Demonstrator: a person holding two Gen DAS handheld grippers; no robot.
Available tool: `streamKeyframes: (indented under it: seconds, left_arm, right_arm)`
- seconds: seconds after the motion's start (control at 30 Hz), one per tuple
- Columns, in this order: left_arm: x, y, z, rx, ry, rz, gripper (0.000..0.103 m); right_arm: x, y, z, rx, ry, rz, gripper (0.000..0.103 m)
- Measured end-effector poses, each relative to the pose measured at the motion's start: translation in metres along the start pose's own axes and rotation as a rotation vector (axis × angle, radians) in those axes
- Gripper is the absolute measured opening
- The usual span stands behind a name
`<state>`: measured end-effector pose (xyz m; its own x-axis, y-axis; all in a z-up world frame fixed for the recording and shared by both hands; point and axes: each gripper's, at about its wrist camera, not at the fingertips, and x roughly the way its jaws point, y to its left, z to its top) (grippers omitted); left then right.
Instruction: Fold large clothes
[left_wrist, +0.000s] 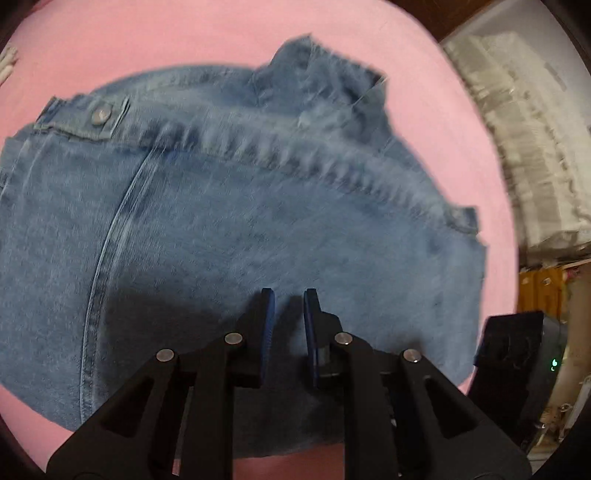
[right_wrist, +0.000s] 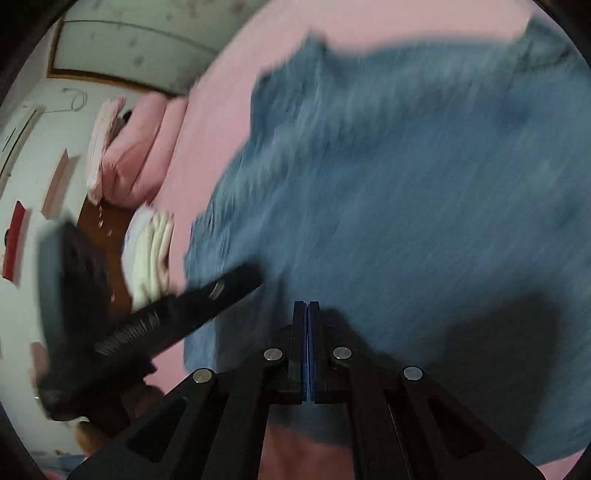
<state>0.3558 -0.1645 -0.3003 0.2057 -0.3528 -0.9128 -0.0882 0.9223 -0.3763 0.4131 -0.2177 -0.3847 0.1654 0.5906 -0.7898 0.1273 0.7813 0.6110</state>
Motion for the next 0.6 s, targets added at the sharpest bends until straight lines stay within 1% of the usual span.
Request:
streamKeyframes:
  seconds: [0.03, 0.07, 0.1, 0.13, 0.17, 0.2, 0.23, 0.27, 0.3, 0.33, 0.37, 0.4, 0.43, 0.47, 0.5, 0.53, 0.6]
  left_arm:
    - [0.002, 0.009, -0.005, -0.006, 0.009, 0.018, 0.011]
    - [0.002, 0.016, -0.007, -0.016, 0.012, 0.016, 0.009]
    - [-0.003, 0.03, -0.013, -0.035, 0.004, 0.015, 0.005]
    - [-0.011, 0.046, -0.017, -0.05, -0.012, 0.047, 0.001]
    - [-0.022, 0.062, -0.021, -0.056, -0.035, 0.067, 0.001]
    - [-0.03, 0.074, -0.022, -0.065, -0.05, 0.1, 0.001]
    - [-0.041, 0.091, -0.025, -0.077, -0.072, 0.221, 0.001]
    - [-0.048, 0.11, -0.028, -0.084, -0.075, 0.391, 0.001]
    - [-0.05, 0.128, -0.031, -0.096, -0.073, 0.478, 0.001]
    - [-0.053, 0.143, -0.034, -0.119, -0.063, 0.522, 0.001]
    - [-0.057, 0.159, -0.037, -0.151, -0.052, 0.521, 0.001]
    - [-0.061, 0.167, -0.04, -0.172, -0.057, 0.482, 0.001]
    - [-0.063, 0.17, -0.042, -0.183, -0.063, 0.459, 0.001]
    - [-0.064, 0.17, -0.042, -0.181, -0.058, 0.457, 0.001]
    - [-0.065, 0.17, -0.045, -0.171, -0.05, 0.469, 0.001]
    - [-0.063, 0.165, -0.045, -0.146, -0.043, 0.498, 0.001]
    - [-0.058, 0.152, -0.047, -0.082, -0.025, 0.582, 0.001]
  right_arm:
    - [-0.002, -0.007, -0.007, 0.016, -0.009, 0.023, 0.0]
    - [0.0, -0.015, -0.011, 0.033, -0.015, 0.046, 0.0]
    - [-0.005, -0.023, -0.014, 0.046, -0.024, 0.043, 0.0]
    - [-0.014, -0.035, -0.016, 0.045, -0.047, -0.032, 0.0]
    - [-0.008, -0.045, -0.007, 0.04, -0.068, -0.045, 0.0]
    - [-0.028, -0.064, -0.009, 0.045, -0.104, -0.068, 0.0]
    - [-0.044, -0.076, -0.011, 0.055, -0.133, -0.127, 0.0]
    - [-0.07, -0.094, -0.009, 0.069, -0.171, -0.203, 0.0]
    - [-0.088, -0.109, -0.011, 0.106, -0.196, -0.264, 0.0]
    - [-0.109, -0.123, -0.013, 0.152, -0.223, -0.39, 0.0]
    - [-0.127, -0.133, -0.017, 0.188, -0.255, -0.492, 0.0]
    - [-0.135, -0.136, -0.02, 0.207, -0.276, -0.528, 0.0]
    - [-0.143, -0.138, -0.026, 0.247, -0.299, -0.621, 0.0]
    - [-0.145, -0.137, -0.03, 0.267, -0.302, -0.684, 0.0]
    - [-0.147, -0.139, -0.036, 0.275, -0.307, -0.689, 0.0]
    - [-0.145, -0.136, -0.044, 0.284, -0.323, -0.673, 0.0]
    - [-0.144, -0.125, -0.053, 0.294, -0.36, -0.698, 0.0]
